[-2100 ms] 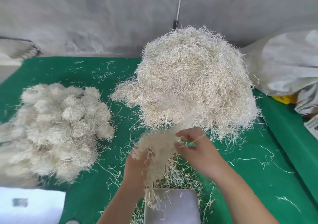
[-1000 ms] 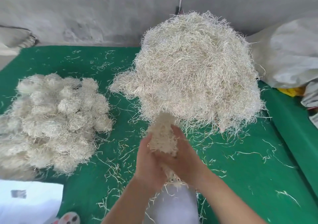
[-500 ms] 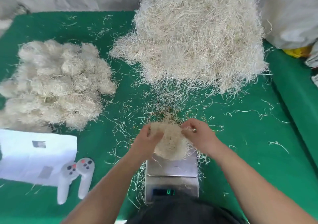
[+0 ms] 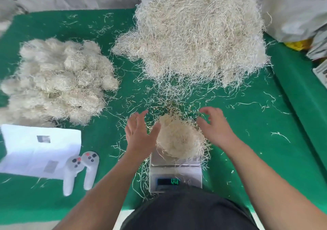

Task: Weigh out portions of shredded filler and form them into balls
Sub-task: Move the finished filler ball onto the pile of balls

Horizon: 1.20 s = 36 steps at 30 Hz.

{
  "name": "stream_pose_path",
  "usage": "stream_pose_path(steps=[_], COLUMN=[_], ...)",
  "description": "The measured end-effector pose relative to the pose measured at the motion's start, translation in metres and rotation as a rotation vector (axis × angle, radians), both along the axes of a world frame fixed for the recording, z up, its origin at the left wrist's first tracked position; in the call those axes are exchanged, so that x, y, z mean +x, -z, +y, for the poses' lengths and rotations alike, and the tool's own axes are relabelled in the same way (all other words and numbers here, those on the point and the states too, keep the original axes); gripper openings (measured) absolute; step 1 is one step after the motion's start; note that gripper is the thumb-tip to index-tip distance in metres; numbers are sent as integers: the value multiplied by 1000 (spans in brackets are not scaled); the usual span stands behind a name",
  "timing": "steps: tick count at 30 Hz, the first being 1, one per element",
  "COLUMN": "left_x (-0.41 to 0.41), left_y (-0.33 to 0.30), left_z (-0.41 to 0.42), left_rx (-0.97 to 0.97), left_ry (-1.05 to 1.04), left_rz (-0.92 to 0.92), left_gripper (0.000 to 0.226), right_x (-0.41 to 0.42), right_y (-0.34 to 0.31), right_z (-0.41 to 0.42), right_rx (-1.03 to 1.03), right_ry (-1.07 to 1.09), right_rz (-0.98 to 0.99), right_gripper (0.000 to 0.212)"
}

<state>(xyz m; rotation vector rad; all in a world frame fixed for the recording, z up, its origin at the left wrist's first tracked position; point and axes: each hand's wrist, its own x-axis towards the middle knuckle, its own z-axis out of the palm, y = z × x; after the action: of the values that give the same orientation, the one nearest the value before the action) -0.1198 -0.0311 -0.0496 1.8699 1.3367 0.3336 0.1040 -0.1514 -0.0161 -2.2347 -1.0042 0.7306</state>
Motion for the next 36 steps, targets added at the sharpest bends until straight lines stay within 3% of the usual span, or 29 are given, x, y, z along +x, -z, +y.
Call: stream_pose_path(steps=[3, 6, 10, 16, 30, 36], left_x=[6, 10, 9, 4, 2, 5], left_y=[-9, -18, -20, -22, -27, -11], left_z=[-7, -15, -21, -23, -24, -20], left_rx=[220, 305, 270, 246, 239, 59], left_ry=[62, 146, 352, 373, 325, 178], left_rz=[82, 154, 181, 314, 89, 52], left_gripper=[64, 67, 74, 75, 55, 63], right_x=[-13, -26, -42, -52, -50, -45], right_y=[-6, -6, 0, 2, 3, 16], right_z=[-1, -4, -9, -13, -16, -14], right_rx=[132, 199, 123, 81, 63, 2], right_ry=[-1, -107, -257, -297, -290, -148], right_rz=[-89, -138, -198, -207, -198, -256], right_gripper=[56, 59, 68, 71, 68, 53])
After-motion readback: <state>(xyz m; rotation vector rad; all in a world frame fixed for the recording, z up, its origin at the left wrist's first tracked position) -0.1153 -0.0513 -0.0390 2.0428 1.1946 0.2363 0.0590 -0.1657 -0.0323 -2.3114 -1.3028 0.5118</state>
